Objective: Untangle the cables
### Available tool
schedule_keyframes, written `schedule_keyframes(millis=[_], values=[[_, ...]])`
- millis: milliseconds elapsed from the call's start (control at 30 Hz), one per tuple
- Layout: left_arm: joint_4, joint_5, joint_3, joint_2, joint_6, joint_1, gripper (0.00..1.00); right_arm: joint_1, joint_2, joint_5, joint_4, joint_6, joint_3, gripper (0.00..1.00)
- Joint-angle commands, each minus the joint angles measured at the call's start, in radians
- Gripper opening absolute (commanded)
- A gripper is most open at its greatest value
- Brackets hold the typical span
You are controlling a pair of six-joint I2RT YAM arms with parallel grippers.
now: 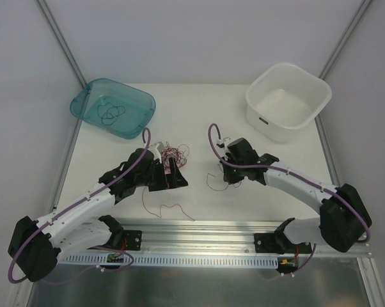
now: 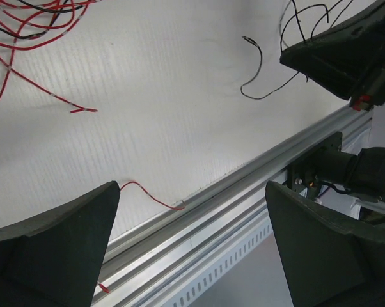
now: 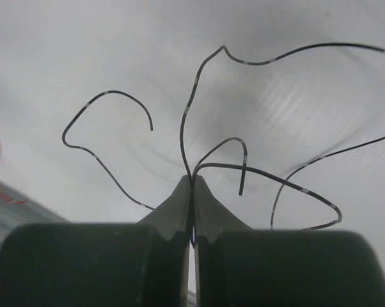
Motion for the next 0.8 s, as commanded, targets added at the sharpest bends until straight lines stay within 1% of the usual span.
schedule_keyframes(millis=[0, 133, 233, 367, 433, 633, 767], values=[[0.000, -0.033, 0.090, 0.030, -0.018, -0.047, 0.99, 0.063, -0.119, -0.149, 0.025, -0.003, 0.051, 0.01], [0.002, -0.072, 0.136, 0.050, -0.058, -0.083, 0.99, 0.154, -0.174, -0.211, 0.037, -0.006, 0.087, 0.01], [0.008, -0.119, 0.154, 0.031, -0.113, -0.095, 0.97, 0.212, -0.197, -0.208, 0.055, -0.001, 0.100, 0.01], [0.020, -0.161, 0.170, 0.007, -0.169, -0.106, 0.93, 0.269, -0.211, -0.200, 0.126, 0.026, 0.097, 0.01], [0.028, -0.182, 0.173, 0.006, -0.195, -0.112, 0.91, 0.303, -0.204, -0.173, 0.144, 0.031, 0.102, 0.01], [0.051, -0.198, 0.167, 0.050, -0.232, -0.138, 0.88, 0.363, -0.185, -0.137, 0.229, 0.054, 0.093, 0.01], [0.071, -0.199, 0.167, 0.083, -0.247, -0.171, 0.86, 0.381, -0.158, -0.133, 0.241, 0.058, 0.097, 0.01]])
